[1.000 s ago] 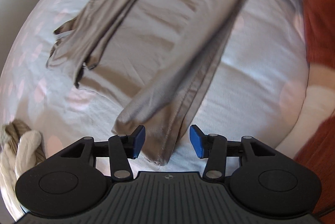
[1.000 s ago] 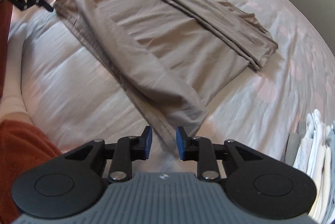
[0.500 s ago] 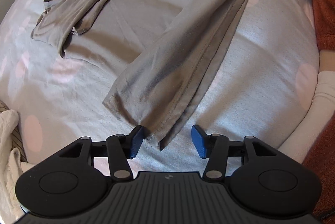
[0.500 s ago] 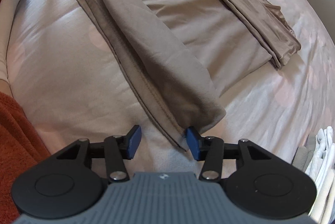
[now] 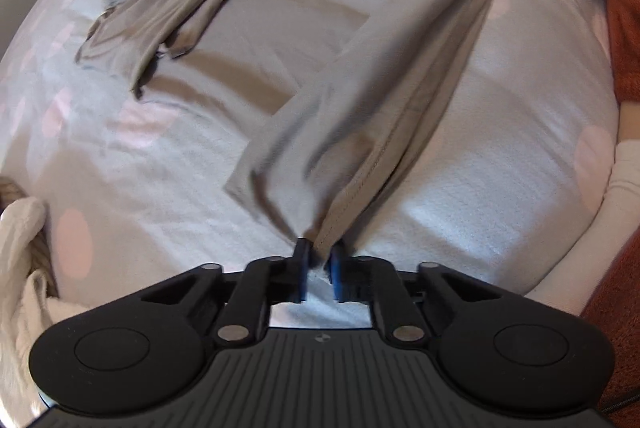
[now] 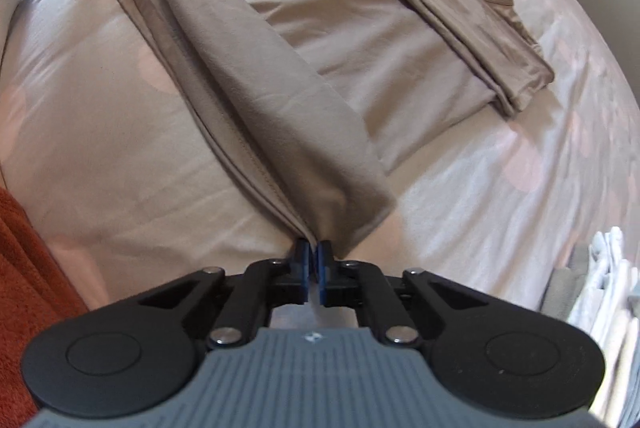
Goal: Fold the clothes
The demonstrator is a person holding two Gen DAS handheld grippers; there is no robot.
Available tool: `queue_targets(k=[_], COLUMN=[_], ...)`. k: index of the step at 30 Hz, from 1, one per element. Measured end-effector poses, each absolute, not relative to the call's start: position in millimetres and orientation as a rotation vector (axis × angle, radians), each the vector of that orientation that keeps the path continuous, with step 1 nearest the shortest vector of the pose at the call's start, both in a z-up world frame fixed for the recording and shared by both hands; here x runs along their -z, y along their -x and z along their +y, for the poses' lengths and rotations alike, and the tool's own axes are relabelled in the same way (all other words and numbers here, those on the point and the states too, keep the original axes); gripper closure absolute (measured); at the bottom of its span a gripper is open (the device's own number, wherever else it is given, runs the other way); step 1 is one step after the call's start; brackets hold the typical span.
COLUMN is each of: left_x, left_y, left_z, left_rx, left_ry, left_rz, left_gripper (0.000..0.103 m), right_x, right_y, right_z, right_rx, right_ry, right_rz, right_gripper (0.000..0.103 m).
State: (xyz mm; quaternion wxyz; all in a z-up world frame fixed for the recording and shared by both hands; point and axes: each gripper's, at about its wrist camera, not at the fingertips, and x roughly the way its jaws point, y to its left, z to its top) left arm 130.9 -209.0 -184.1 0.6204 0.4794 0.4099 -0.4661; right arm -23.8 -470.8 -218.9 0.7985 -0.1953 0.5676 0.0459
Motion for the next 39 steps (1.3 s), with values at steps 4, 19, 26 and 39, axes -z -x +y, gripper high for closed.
queue_targets(k=[4, 19, 26, 39], left_x=[162, 52, 31, -2], left_y=[-128, -94, -45, 9], left_z=[-206, -175, -150, -115], left_rx=[1.052, 0.984, 0.974, 0.966], left_ry=[-1.049, -0.828, -0.835, -0.834], left_rz=[0.902, 0.701, 0.566, 0.453], left_gripper=[0.098, 0.099, 0.1, 0.1], right_x=[201, 80, 62, 37], right_y=[38, 104, 152, 209], right_z=[-472, -466, -442, -412], right_rx=[-0.082, 0.152, 0.202, 0.25], right_ry=[0.433, 0.284, 0.284, 0.289], right_rz=[1.166, 0.802, 0.717, 0.648], right_gripper=[0.1, 0.101, 0.102, 0.102])
